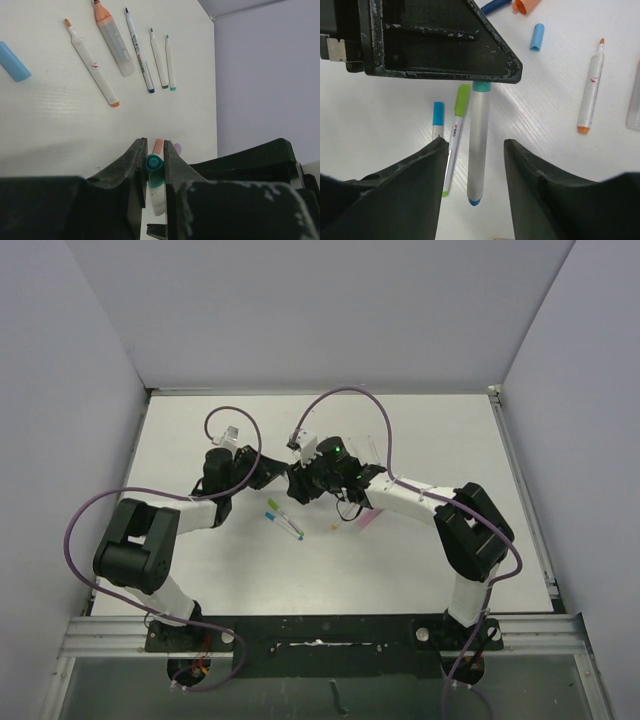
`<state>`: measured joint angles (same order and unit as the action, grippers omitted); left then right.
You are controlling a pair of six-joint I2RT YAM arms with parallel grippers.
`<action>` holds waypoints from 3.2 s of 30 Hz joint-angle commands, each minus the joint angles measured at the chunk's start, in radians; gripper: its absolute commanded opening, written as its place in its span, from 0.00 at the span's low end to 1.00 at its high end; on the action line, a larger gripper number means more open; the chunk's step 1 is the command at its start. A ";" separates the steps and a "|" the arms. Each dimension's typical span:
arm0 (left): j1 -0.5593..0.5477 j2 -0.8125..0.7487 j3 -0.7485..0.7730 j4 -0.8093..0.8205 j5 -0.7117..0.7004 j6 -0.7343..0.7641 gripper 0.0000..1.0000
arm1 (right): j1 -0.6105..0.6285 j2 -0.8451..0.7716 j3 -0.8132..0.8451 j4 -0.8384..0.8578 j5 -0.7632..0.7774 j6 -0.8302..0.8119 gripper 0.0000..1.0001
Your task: Open the pen caps
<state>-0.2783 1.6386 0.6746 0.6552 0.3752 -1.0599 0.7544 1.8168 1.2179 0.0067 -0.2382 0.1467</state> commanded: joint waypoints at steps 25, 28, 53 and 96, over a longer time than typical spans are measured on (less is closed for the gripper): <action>-0.062 -0.043 0.028 0.123 0.024 0.005 0.00 | -0.016 0.018 0.050 0.056 -0.058 0.037 0.00; -0.049 -0.052 0.032 0.104 0.007 0.019 0.00 | -0.019 0.005 0.038 0.049 -0.063 0.039 0.00; 0.240 0.017 0.066 -0.152 0.032 0.121 0.00 | -0.191 -0.134 -0.025 -0.102 0.126 -0.002 0.00; 0.352 -0.190 -0.070 -0.154 0.108 0.108 0.52 | -0.570 0.303 0.294 -0.109 0.089 -0.021 0.21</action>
<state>0.0673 1.5551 0.5938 0.4667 0.4564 -0.9508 0.1841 2.1193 1.4616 -0.1287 -0.1253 0.1078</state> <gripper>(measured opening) 0.498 0.180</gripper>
